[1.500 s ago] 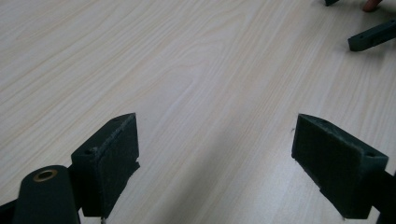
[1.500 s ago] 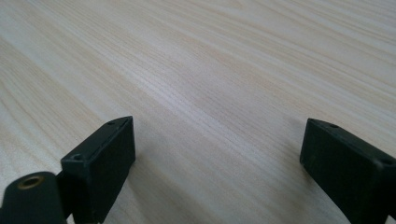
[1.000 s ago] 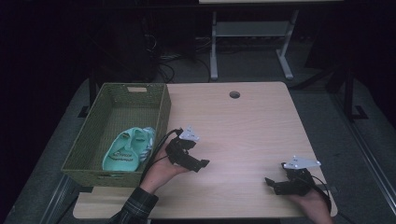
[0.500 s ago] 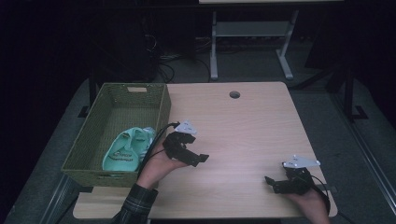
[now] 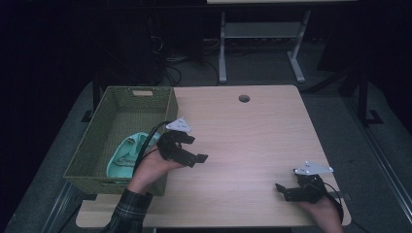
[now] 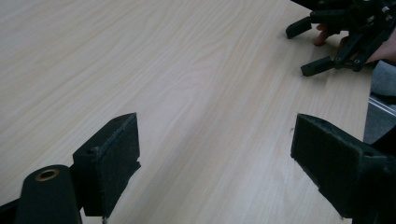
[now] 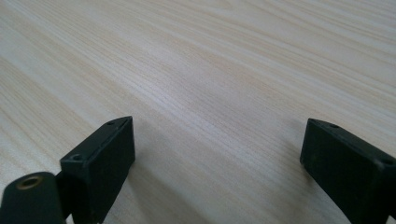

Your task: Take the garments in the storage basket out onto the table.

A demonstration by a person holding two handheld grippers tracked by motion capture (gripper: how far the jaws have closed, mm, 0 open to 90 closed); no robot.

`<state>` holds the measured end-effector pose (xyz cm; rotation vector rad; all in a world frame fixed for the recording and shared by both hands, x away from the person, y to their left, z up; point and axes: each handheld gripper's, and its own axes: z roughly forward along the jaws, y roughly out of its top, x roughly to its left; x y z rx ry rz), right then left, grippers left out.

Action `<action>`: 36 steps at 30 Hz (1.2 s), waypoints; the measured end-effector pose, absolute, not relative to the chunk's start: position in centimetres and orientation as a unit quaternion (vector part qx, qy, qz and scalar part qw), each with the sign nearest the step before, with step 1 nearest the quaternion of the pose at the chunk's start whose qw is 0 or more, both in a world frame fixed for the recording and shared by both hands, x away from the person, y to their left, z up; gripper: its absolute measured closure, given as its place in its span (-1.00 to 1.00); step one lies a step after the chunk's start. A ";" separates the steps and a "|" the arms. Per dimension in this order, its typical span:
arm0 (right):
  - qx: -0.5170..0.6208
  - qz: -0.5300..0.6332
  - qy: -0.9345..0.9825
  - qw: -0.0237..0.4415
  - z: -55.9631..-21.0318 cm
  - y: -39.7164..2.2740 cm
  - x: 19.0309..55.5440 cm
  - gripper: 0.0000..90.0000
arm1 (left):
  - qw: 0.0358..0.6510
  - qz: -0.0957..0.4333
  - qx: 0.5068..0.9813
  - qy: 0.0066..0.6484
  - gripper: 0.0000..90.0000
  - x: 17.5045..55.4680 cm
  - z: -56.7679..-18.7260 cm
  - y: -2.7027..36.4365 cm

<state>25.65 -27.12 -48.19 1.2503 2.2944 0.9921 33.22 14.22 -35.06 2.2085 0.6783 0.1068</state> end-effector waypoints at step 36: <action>0.442 0.350 0.808 0.173 -48.2 -27.1 25.8 -0.79 | 0.384 0.078 0.870 0.299 -0.63 33.1 -32.9 20.7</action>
